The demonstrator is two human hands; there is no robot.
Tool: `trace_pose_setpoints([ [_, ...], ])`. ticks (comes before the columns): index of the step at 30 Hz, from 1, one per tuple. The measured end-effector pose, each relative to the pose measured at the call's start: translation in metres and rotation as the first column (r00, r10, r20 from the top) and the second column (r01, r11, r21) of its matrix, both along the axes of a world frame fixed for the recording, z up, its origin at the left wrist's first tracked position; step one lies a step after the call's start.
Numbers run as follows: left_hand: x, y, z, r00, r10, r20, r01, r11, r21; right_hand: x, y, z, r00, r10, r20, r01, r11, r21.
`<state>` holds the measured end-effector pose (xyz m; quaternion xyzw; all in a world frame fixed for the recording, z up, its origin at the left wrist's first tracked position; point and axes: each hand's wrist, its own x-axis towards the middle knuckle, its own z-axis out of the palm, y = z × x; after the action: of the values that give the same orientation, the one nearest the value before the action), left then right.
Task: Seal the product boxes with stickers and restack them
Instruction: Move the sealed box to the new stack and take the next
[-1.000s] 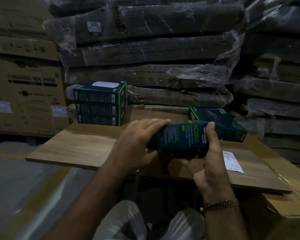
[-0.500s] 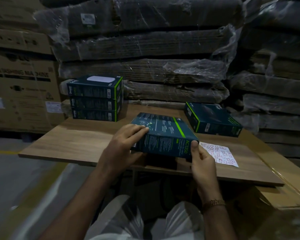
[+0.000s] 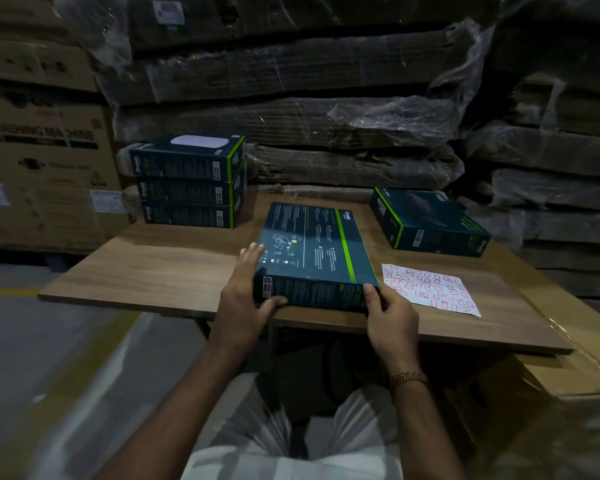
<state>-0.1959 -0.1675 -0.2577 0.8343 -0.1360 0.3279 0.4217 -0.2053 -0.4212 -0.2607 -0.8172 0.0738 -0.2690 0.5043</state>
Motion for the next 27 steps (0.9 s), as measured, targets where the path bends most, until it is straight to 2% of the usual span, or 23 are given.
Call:
trace_pose_setpoints([
  [6, 0.008, 0.005, 0.000, 0.985, 0.025, -0.170, -0.026, 1.000, -0.007, 0.009, 0.001, -0.013, 0.994, -0.090, -0.064, 0.076, 0.977, -0.201],
  [12, 0.010, 0.004, -0.003, 0.986, 0.035, -0.163, -0.037, 0.999, -0.008, -0.008, 0.016, -0.020, 0.985, -0.170, 0.012, 0.161, 0.906, -0.391],
  [14, 0.007, 0.000, -0.005, 0.987, 0.057, -0.151, -0.058, 0.998, -0.001, -0.010, 0.017, -0.025, 0.985, -0.164, 0.056, 0.173, 0.907, -0.384],
  [16, 0.003, -0.010, -0.009, 0.988, 0.131, -0.083, -0.125, 0.990, 0.069, -0.011, 0.017, -0.026, 0.987, -0.140, 0.076, 0.158, 0.915, -0.371],
  [19, 0.000, -0.032, -0.014, 0.952, 0.275, 0.136, -0.305, 0.894, 0.328, -0.012, 0.014, -0.026, 0.993, -0.109, 0.033, 0.114, 0.921, -0.372],
  [21, 0.000, -0.047, -0.009, 0.940, 0.252, 0.231, -0.335, 0.816, 0.471, -0.014, 0.010, -0.023, 0.998, -0.056, 0.005, 0.055, 0.953, -0.298],
  [24, 0.008, -0.063, 0.000, 0.956, 0.204, 0.213, -0.288, 0.799, 0.528, -0.017, -0.006, -0.005, 0.999, 0.024, 0.024, -0.023, 0.999, -0.032],
  [25, 0.010, -0.068, 0.002, 0.961, 0.207, 0.186, -0.275, 0.809, 0.519, -0.016, -0.014, 0.000, 0.999, 0.013, 0.040, -0.013, 1.000, -0.004],
  [27, 0.013, -0.078, 0.004, 0.964, 0.230, 0.131, -0.264, 0.826, 0.497, -0.014, -0.033, 0.002, 0.994, -0.071, 0.083, 0.079, 0.992, -0.096],
])
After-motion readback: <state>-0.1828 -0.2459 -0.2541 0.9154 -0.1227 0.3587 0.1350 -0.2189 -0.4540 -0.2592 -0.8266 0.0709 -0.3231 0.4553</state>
